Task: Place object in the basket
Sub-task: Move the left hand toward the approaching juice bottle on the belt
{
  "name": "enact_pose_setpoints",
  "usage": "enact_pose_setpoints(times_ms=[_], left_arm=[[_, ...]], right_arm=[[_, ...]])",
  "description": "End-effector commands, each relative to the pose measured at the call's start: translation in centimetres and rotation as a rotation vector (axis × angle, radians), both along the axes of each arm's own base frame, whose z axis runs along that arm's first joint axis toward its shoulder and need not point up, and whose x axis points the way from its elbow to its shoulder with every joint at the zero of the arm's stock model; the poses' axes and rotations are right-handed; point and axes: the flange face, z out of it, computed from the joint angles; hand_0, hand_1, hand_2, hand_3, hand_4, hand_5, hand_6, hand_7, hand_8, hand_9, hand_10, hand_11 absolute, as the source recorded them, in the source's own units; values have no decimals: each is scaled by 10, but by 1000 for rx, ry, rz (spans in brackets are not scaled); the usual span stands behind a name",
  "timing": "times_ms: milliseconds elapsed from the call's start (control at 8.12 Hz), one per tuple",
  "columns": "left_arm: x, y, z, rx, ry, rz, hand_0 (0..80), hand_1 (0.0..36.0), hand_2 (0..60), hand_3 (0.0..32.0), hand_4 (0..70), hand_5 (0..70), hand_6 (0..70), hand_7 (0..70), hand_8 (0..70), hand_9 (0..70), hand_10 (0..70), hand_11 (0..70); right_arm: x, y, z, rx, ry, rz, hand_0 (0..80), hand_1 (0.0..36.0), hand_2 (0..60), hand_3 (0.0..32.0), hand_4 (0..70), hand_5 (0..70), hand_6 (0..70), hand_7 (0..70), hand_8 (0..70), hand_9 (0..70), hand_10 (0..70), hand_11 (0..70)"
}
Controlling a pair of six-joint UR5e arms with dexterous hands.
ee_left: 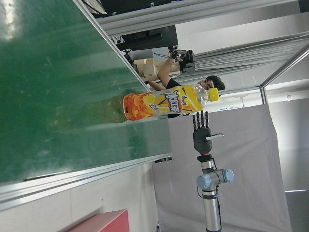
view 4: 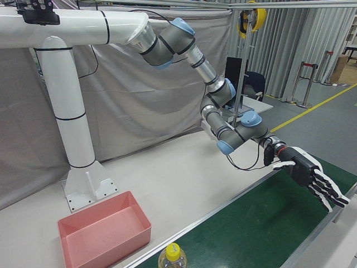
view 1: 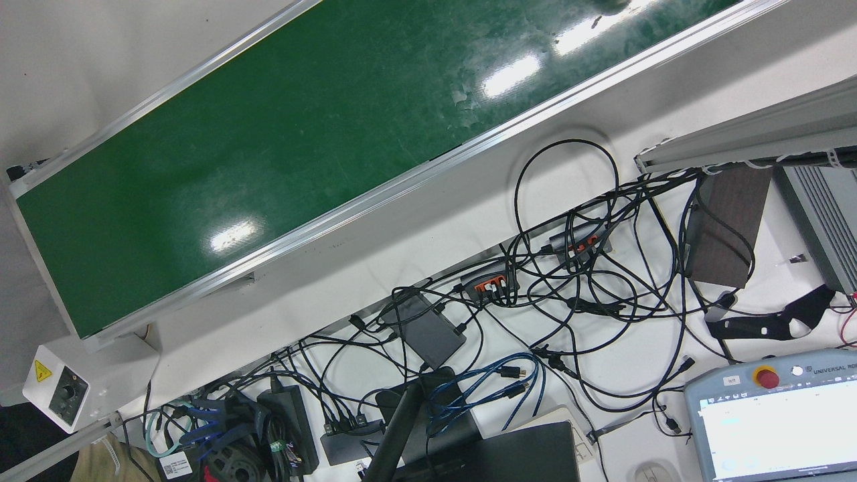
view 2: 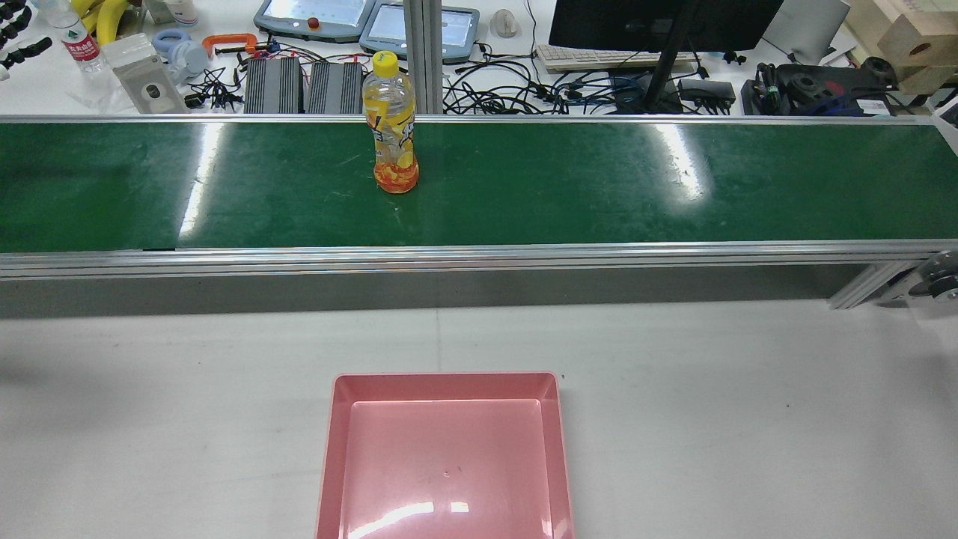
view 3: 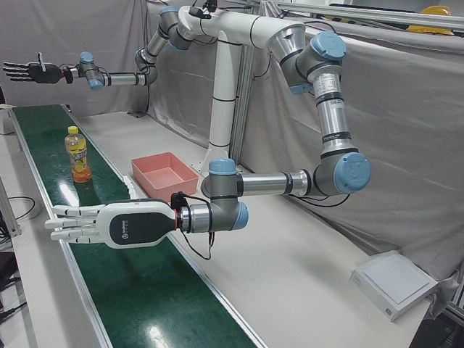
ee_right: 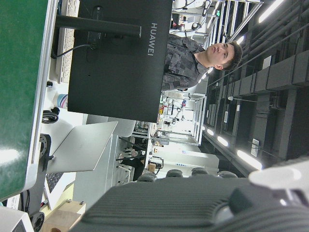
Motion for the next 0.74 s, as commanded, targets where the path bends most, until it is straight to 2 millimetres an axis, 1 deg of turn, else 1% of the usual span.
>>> enact_pose_setpoints(times_ms=[0,123,246,369,492,615], left_arm=[[68,0,-20,19,3,92,470,130,72,0,6,147,4,0,0,9,79,131],[94,-12,-57,34,4,121,476,134,58,0,14,151,5,0,0,8,82,137],[139,-11,-85,14,-6,177,476,130,46,0,12,141,5,0,0,8,86,142],[154,-18,-116,19,-28,182,479,125,5,0,12,137,4,0,0,4,88,145],[160,-25,-137,24,-40,176,471,107,0,0,1,125,0,0,0,4,84,138],[159,-27,-139,21,-31,149,470,97,0,0,0,116,0,0,0,5,87,142]], right_arm=[[0,0,-1,1,0,0,0,0,0,0,0,0,0,0,0,0,0,0],[0,0,-1,1,0,0,0,0,0,0,0,0,0,0,0,0,0,0],[0,0,-1,1,0,0,0,0,0,0,0,0,0,0,0,0,0,0],[0,0,-1,1,0,0,0,0,0,0,0,0,0,0,0,0,0,0],[0,0,-1,1,-2,0,0,0,0,0,0,0,0,0,0,0,0,0],[0,0,-1,1,-2,0,0,0,0,0,0,0,0,0,0,0,0,0]])
